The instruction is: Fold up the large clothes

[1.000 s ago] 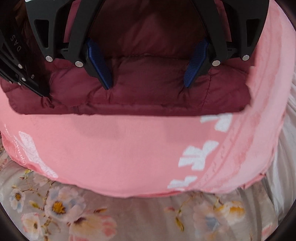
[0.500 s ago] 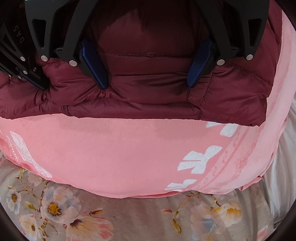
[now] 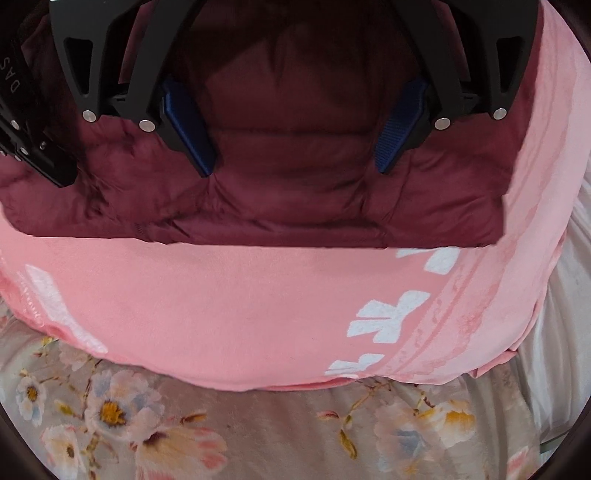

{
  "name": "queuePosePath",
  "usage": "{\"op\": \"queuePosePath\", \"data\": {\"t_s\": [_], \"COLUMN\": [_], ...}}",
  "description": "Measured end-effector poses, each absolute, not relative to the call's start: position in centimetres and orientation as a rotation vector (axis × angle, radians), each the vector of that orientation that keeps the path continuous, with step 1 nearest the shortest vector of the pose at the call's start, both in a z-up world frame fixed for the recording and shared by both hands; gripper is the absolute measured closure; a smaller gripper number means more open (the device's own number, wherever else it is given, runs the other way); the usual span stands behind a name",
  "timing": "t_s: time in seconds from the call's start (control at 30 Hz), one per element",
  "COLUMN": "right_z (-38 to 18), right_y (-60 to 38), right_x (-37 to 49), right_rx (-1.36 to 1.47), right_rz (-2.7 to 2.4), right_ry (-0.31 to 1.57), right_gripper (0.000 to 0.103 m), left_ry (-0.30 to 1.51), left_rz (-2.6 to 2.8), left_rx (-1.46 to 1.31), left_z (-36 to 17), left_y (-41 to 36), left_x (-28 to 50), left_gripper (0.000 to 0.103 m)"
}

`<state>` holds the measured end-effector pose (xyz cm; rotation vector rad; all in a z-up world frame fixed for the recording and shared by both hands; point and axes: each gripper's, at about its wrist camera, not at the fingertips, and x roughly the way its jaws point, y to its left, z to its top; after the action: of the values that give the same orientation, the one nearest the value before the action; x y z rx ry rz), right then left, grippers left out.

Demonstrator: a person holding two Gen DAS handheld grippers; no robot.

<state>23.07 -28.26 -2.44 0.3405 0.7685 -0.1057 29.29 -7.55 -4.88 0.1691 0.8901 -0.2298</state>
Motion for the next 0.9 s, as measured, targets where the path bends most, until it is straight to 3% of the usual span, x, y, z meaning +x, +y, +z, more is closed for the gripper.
{"op": "queuePosePath", "data": {"t_s": [0.37,0.9], "right_z": [-4.0,-5.5], "right_y": [-22.6,-22.6], "right_x": [18.5,18.2], "right_rx": [0.287,0.289], "right_rz": [-0.061,-0.081], "right_ry": [0.823,0.817], "right_gripper": [0.1,0.102], "left_ry": [0.911,0.829], "left_rz": [-0.208,-0.139], "left_rx": [0.12,0.232], "left_z": [-4.6,-6.7], "left_y": [-3.3,-4.7], "left_x": [22.1,21.1], "left_gripper": [0.017,0.014]}}
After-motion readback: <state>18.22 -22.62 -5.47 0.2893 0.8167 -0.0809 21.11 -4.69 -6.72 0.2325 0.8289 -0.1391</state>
